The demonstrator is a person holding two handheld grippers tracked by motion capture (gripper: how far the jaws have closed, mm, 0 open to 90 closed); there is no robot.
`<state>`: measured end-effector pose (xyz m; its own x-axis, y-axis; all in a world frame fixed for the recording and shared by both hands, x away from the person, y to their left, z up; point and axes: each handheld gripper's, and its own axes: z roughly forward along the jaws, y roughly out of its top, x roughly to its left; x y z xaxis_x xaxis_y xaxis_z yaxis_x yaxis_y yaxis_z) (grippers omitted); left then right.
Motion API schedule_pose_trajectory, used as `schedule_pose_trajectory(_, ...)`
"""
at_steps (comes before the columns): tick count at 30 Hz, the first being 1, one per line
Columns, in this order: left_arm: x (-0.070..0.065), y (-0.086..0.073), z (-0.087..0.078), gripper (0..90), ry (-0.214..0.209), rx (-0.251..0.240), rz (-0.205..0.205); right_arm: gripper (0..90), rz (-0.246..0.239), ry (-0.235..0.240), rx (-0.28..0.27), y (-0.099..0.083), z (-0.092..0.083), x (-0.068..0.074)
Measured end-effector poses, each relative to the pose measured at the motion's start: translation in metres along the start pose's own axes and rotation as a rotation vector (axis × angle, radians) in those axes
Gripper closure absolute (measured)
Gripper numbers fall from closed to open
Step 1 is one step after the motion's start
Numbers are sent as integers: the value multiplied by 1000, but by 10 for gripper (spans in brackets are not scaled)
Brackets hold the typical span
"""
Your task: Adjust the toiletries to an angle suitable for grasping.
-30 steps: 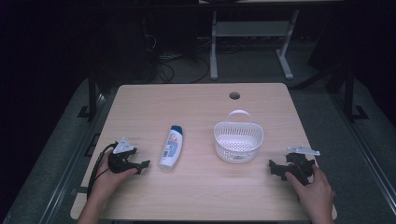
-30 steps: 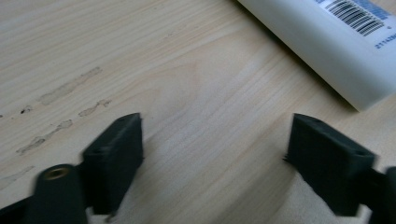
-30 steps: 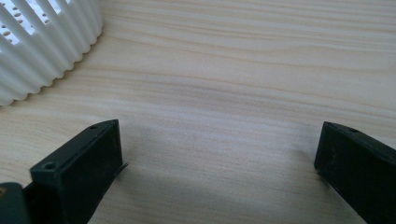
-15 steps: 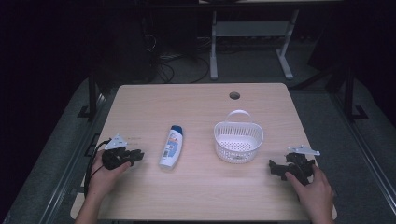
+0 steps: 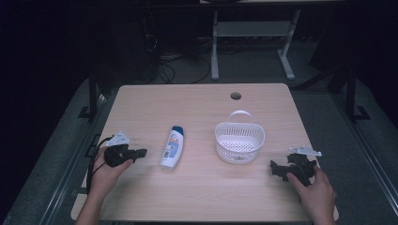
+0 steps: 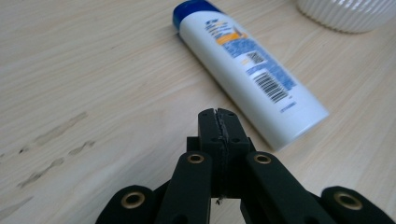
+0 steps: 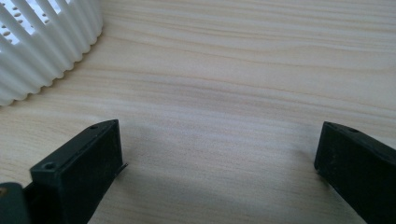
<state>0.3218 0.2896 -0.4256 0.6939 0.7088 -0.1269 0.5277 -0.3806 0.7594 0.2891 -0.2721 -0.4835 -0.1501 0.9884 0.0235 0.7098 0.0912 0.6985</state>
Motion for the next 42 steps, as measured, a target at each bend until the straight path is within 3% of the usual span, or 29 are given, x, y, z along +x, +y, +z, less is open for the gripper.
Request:
schedule_pose_trajectory(24, -25, 52, 30, 900, -99, -5, 69, 4, 0, 0, 0, 0, 0, 0)
schedule_pose_trajectory(28, -30, 54, 38, 900, -113, -11, 82, 4, 0, 0, 0, 0, 0, 0)
schedule_pose_trajectory(42, -52, 52, 69, 900, -171, 43, 126, 4, 0, 0, 0, 0, 0, 0)
